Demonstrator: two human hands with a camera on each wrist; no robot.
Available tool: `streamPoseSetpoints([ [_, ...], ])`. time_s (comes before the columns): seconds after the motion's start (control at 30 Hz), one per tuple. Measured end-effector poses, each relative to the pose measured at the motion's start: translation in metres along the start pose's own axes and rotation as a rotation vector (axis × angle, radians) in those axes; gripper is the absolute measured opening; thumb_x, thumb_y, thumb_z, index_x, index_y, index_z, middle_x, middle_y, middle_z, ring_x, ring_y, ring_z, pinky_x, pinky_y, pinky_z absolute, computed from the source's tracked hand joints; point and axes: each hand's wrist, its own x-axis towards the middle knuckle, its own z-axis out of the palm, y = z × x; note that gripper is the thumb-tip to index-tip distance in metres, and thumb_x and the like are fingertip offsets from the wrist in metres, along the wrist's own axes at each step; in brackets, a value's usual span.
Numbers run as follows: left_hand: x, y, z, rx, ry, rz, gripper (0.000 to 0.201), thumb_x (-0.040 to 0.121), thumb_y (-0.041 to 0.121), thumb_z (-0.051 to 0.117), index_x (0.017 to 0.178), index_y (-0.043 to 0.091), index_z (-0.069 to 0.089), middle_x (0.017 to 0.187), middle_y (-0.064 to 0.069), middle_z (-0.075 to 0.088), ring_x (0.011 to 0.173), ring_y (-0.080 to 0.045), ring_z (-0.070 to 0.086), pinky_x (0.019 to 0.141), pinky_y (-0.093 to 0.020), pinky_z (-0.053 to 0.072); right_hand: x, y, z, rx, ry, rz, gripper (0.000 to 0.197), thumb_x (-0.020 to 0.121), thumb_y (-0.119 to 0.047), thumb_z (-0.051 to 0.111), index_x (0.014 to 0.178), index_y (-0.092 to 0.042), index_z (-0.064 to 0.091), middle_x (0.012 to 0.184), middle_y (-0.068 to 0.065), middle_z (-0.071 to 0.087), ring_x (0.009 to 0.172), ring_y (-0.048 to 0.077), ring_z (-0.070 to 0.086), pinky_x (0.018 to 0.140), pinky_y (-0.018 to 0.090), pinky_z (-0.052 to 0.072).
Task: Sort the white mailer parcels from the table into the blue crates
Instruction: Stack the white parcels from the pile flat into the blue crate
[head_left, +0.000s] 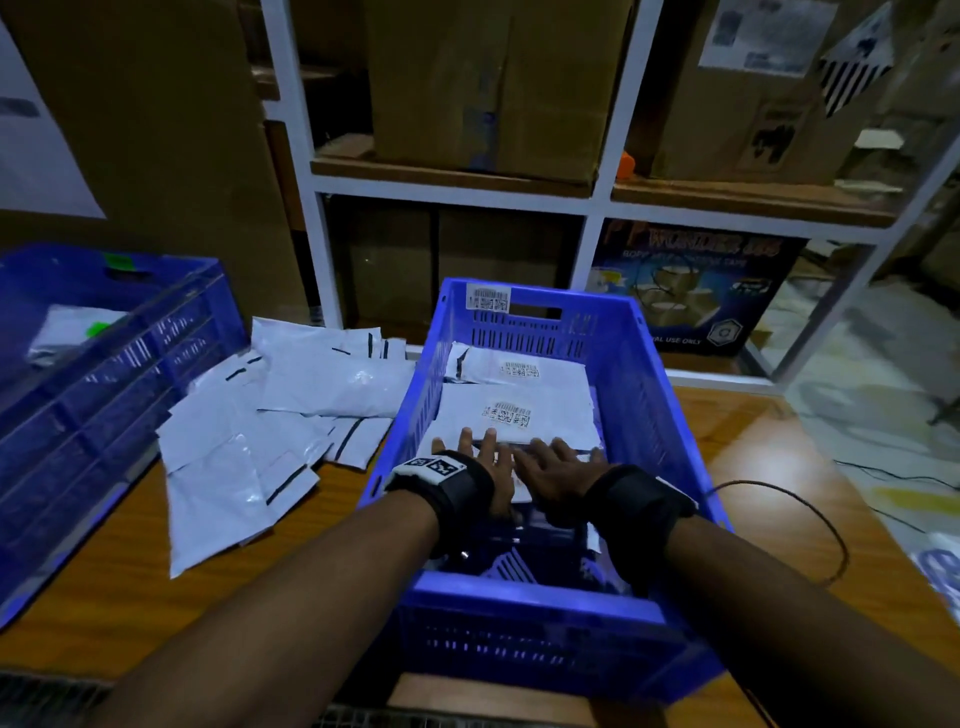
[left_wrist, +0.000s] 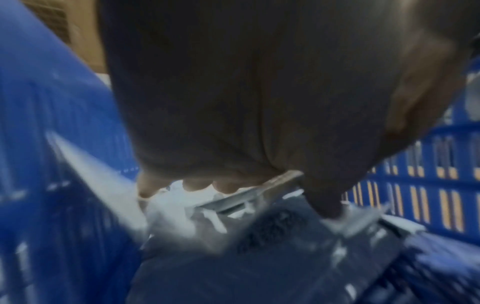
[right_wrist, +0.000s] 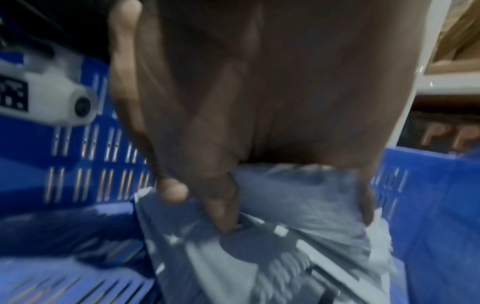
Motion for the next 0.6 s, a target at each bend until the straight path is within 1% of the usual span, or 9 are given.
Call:
streamPoseSetpoints([
  [0.07,-0.007,-0.003,0.0,0.023,-0.015,0.039,0.103,0.09,0.068,0.05,0.158,0.023,-0.012,0.162,-0.005,-0.027,0.149,-0.041,-0.017,0.113,-0.07,0.003,0.007,0.002,0.009,-0.036,-0.017,0.038,0.068,0.102,-0.032,0.034,0.156,-0.029,-0.008,0.163,0.006,-0.017,0.15,0.036,-0.012,0.112,0.07,0.005],
  [0.1,-0.009,-0.004,-0.001,0.025,-0.018,0.054,0.104,0.089,0.069,0.052,0.158,0.025,-0.013,0.162,-0.004,-0.026,0.15,-0.041,-0.015,0.112,-0.071,0.006,0.009,0.004,0.013,-0.04,-0.022,0.046,0.068,0.102,-0.036,0.033,0.156,-0.029,-0.009,0.163,0.006,-0.019,0.149,0.036,-0.013,0.111,0.071,0.005],
  [0.17,-0.008,-0.003,0.003,0.02,-0.024,0.075,0.107,0.086,0.07,0.055,0.157,0.028,-0.013,0.162,-0.002,-0.026,0.15,-0.044,-0.01,0.112,-0.07,0.01,0.013,0.004,0.019,-0.004,-0.024,0.043,0.078,0.098,-0.05,0.039,0.156,-0.03,-0.009,0.162,0.003,-0.022,0.149,0.035,-0.014,0.112,0.069,0.009],
  [0.2,-0.008,-0.001,0.005,0.035,-0.028,0.081,0.109,0.084,0.072,0.056,0.157,0.028,-0.014,0.162,-0.003,-0.026,0.149,-0.046,-0.006,0.114,-0.069,0.011,0.015,0.004,0.021,0.023,-0.024,0.04,0.084,0.095,-0.054,0.044,0.155,-0.03,-0.01,0.162,0.002,-0.023,0.149,0.035,-0.014,0.114,0.066,0.011],
  [0.23,-0.009,0.0,0.006,0.059,-0.032,0.085,0.11,0.084,0.072,0.055,0.157,0.027,-0.015,0.162,-0.006,-0.027,0.149,-0.049,-0.001,0.116,-0.068,0.012,0.017,0.005,0.023,0.042,-0.033,0.043,0.088,0.093,-0.052,0.047,0.155,-0.031,-0.011,0.161,0.001,-0.025,0.149,0.034,-0.014,0.116,0.064,0.011],
  [0.3,-0.015,0.004,0.006,0.11,-0.057,0.079,0.104,0.091,0.068,0.051,0.157,0.022,-0.016,0.161,-0.012,-0.025,0.148,-0.051,0.005,0.117,-0.064,0.013,0.019,0.007,0.025,0.063,-0.072,0.065,0.089,0.092,-0.045,0.048,0.155,-0.032,-0.013,0.16,0.001,-0.028,0.149,0.034,-0.015,0.118,0.061,0.01],
  [0.37,-0.023,0.005,0.0,0.123,-0.074,0.078,0.103,0.093,0.066,0.05,0.157,0.021,-0.017,0.162,-0.014,-0.024,0.148,-0.049,0.006,0.116,-0.061,0.016,0.02,0.01,0.025,0.062,-0.115,0.082,0.091,0.092,-0.053,0.048,0.154,-0.032,-0.016,0.159,0.0,-0.03,0.149,0.035,-0.016,0.118,0.06,0.008],
  [0.43,-0.025,0.007,-0.004,0.129,-0.092,0.087,0.105,0.092,0.066,0.052,0.157,0.021,-0.018,0.161,-0.014,-0.024,0.149,-0.046,0.007,0.117,-0.058,0.018,0.021,0.013,0.025,0.053,-0.116,0.082,0.092,0.092,-0.062,0.046,0.154,-0.031,-0.014,0.16,0.001,-0.029,0.149,0.036,-0.014,0.119,0.059,0.008],
  [0.6,-0.018,0.009,0.001,0.112,-0.131,0.102,0.111,0.089,0.066,0.056,0.156,0.02,-0.02,0.161,-0.014,-0.028,0.15,-0.041,0.013,0.117,-0.056,0.023,0.02,0.014,0.026,0.07,-0.137,0.082,0.081,0.1,-0.05,0.042,0.155,-0.028,-0.012,0.161,0.007,-0.025,0.149,0.036,-0.014,0.12,0.055,0.004],
])
